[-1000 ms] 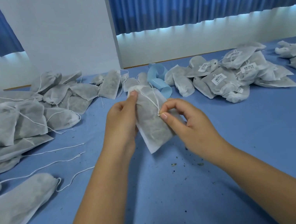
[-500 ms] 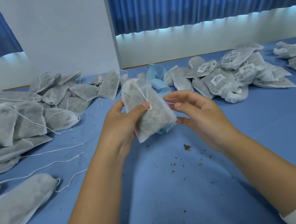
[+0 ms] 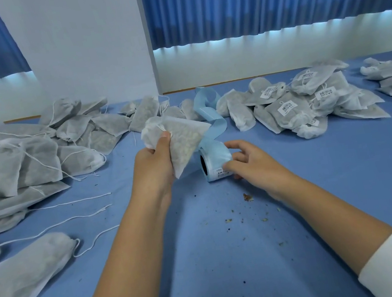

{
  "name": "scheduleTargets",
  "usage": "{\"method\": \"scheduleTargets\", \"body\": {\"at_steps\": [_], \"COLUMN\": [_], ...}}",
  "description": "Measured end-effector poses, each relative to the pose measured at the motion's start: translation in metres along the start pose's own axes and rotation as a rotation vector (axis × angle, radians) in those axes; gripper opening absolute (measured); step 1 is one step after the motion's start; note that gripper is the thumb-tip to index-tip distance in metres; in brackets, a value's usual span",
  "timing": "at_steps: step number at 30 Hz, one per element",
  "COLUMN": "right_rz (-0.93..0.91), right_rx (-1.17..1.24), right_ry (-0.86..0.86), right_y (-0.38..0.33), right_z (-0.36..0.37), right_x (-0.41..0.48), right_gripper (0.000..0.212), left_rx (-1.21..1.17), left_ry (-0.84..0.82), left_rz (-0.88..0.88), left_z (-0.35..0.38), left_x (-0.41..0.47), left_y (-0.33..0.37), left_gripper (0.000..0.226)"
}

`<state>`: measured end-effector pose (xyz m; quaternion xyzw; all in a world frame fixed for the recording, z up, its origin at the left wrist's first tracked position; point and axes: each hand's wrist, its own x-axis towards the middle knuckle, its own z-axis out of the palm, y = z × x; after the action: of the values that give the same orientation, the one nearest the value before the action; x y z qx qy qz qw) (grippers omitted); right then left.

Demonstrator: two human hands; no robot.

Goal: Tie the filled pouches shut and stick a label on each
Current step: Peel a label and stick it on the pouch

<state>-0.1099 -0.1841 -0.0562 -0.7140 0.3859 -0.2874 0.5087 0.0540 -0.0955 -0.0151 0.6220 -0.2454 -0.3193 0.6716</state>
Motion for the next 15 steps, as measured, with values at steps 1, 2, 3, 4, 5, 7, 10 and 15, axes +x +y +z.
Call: {"method": "scheduleTargets", "body": {"at_steps": [1, 2, 3, 4, 5, 7, 10, 15], "right_rz": [0.003, 0.003, -0.005, -0.021, -0.044, -0.103, -0.148, -0.153], "right_rx": [0.028, 0.065, 0.093, 0.101, 0.086, 0.045, 0.021, -0.010], "right_ry": [0.001, 0.000, -0.005, -0.017, -0.040, -0.095, -0.132, -0.135], "right_y": [-0.001, -0.001, -0.001, -0.001, -0.001, -0.005, -0.010, -0.014], "right_z": [0.000, 0.001, 0.001, 0.001, 0.002, 0.004, 0.009, 0.011], "right_x": [0.000, -0.001, -0.002, -0.004, -0.007, -0.014, -0.020, -0.024], "right_gripper": [0.029, 0.029, 0.031, 0.035, 0.038, 0.039, 0.029, 0.009], "left_rx": [0.015, 0.041, 0.074, 0.104, 0.125, 0.137, 0.178, 0.345], "left_ry": [-0.008, -0.010, -0.009, 0.000, 0.008, 0.003, -0.022, -0.037], "left_rz": [0.015, 0.036, 0.060, 0.088, 0.115, 0.147, 0.130, 0.034], "left_z": [0.001, 0.002, 0.003, 0.004, 0.005, 0.007, 0.007, 0.004], "left_x": [-0.001, -0.002, -0.002, -0.002, -0.004, -0.005, -0.004, 0.002], "left_y": [0.000, 0.000, -0.001, -0.002, -0.002, -0.003, -0.005, -0.010], "left_gripper": [0.034, 0.036, 0.039, 0.041, 0.042, 0.041, 0.042, 0.047]}}
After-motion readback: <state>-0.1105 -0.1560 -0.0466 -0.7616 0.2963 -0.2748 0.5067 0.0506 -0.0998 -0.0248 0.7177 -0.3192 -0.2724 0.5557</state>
